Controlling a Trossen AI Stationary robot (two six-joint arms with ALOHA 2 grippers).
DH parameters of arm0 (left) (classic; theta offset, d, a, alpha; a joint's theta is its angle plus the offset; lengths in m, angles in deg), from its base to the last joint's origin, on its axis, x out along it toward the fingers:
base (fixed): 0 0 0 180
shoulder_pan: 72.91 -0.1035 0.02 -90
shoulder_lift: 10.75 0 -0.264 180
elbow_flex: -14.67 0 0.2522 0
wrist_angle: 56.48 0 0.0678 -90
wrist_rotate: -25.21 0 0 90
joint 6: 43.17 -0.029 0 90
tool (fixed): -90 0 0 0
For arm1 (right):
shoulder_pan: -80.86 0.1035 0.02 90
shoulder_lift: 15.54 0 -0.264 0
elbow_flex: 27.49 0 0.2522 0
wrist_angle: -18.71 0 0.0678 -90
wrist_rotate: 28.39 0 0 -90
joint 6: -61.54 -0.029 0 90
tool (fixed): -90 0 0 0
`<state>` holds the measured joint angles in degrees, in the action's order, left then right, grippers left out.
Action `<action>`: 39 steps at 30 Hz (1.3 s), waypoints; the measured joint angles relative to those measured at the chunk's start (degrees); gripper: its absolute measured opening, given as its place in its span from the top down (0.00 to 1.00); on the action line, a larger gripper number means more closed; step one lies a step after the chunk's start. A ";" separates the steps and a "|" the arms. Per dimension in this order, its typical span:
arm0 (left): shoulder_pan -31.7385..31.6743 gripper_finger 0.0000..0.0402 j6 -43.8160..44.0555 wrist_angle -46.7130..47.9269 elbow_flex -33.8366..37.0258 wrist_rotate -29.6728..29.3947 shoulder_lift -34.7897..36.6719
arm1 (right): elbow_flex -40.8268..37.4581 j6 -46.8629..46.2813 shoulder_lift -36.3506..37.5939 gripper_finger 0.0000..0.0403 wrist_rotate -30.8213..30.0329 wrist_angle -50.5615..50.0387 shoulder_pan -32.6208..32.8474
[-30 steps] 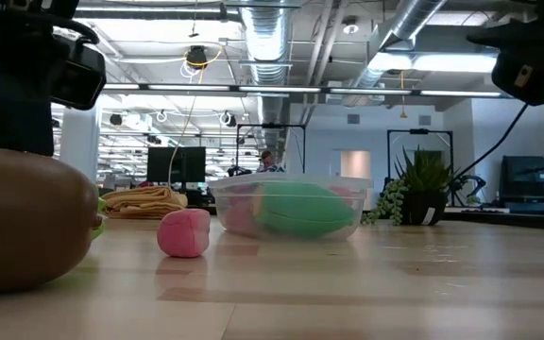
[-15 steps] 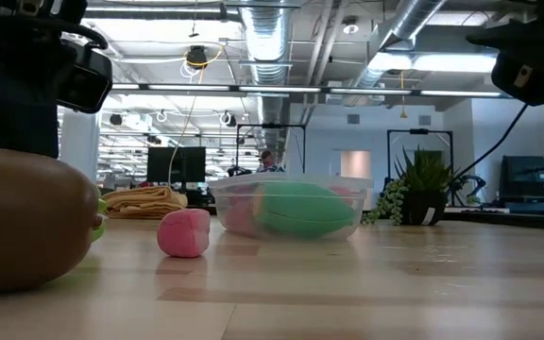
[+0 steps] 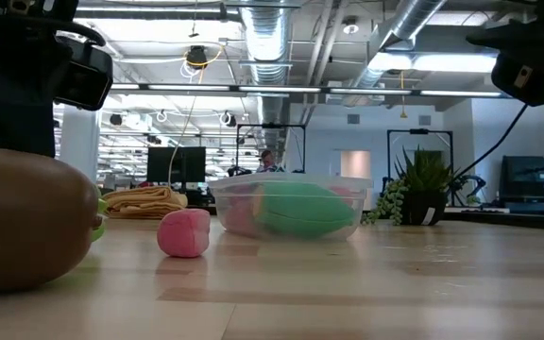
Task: Pick and placing Produce into tupperware
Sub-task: Put the green star fruit into the transparent bin
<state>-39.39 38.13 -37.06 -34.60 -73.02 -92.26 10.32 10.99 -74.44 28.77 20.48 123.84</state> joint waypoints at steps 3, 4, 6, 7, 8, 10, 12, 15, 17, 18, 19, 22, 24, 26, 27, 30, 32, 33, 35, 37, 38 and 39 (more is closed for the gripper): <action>-0.02 0.48 -0.02 0.11 0.00 0.01 -0.09 | 0.00 -0.01 0.00 0.42 0.00 0.07 -0.02; -0.02 0.47 -0.02 0.07 0.00 -0.10 -0.09 | 0.00 -0.02 0.00 0.42 0.00 0.14 -0.02; -0.02 0.45 -0.04 0.07 0.00 -0.76 -0.09 | 0.00 -0.02 0.00 0.42 -0.04 0.17 -0.02; -0.02 0.44 -0.04 0.05 0.00 -1.10 -0.09 | 0.00 -0.02 0.00 0.42 -0.04 0.17 -0.02; -0.02 0.42 -0.04 0.03 0.00 -1.16 -0.09 | 0.00 -0.02 0.00 0.42 -0.04 0.20 -0.02; -0.04 0.38 -0.04 -0.16 0.00 -1.20 -0.09 | 0.00 -0.02 -0.01 0.42 -0.07 0.20 -0.02; -0.04 0.34 -0.07 -0.21 0.00 -1.20 -0.09 | 0.00 -0.04 -0.02 0.42 -0.07 0.20 -0.02; -0.04 0.29 -0.08 -0.21 0.00 -1.18 -0.11 | 0.00 -0.02 -0.01 0.42 -0.11 0.20 -0.02; -0.04 0.26 -0.09 -0.20 0.00 -1.19 -0.11 | 0.00 -0.02 -0.02 0.42 -0.20 0.20 -0.14; -0.04 0.25 -0.19 -0.21 0.00 -1.18 -0.11 | 0.00 -0.02 -0.02 0.42 -0.18 0.20 -0.32; -0.04 0.24 -0.48 -0.19 0.00 -1.18 -0.11 | 0.00 -0.02 -0.02 0.42 -0.20 0.20 -0.49; -0.04 0.22 -1.05 -0.19 0.00 -1.16 -0.11 | 0.00 -0.02 -0.02 0.42 -0.20 0.20 -1.27; -0.04 0.22 -1.26 -0.19 0.00 -0.97 -0.11 | 0.02 -0.02 -0.02 0.42 -0.11 0.20 -1.83; -0.04 0.22 -1.64 -0.20 0.00 -0.44 -0.11 | 0.02 0.02 -0.02 0.42 -0.04 0.20 -2.27; -0.04 0.22 -1.92 -0.19 0.00 -0.29 -0.11 | 0.02 0.02 -0.02 0.42 -0.04 0.18 -2.43; -0.06 0.23 -2.64 -0.19 0.00 -0.17 -0.13 | 0.02 0.14 -0.02 0.42 -0.02 0.07 -2.64; -0.29 0.23 -2.82 -0.19 0.00 -0.20 -0.13 | 0.02 0.94 -0.02 0.42 -0.02 0.07 -2.64; -0.42 0.23 -2.89 -0.19 0.00 -0.20 -0.13 | 0.02 1.06 -0.02 0.42 -0.02 0.07 -2.64; -0.71 0.24 -3.22 -0.26 0.00 -0.17 -0.13 | 0.02 1.19 -0.02 0.42 -0.02 0.07 -2.64; -0.95 0.25 -3.96 -0.55 0.00 0.03 -0.13 | 0.04 1.45 -0.02 0.42 0.00 0.06 -2.64; -1.08 0.25 -4.15 -0.66 0.00 0.10 -0.15 | 0.04 1.53 -0.02 0.42 -0.01 0.04 -2.64; -1.21 0.25 -4.38 -0.66 0.00 0.19 -0.15 | 0.04 1.57 -0.02 0.42 -0.02 0.04 -2.64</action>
<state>-40.61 33.75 -37.72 -34.60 -72.83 -92.42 10.37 12.56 -74.46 28.75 20.52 121.20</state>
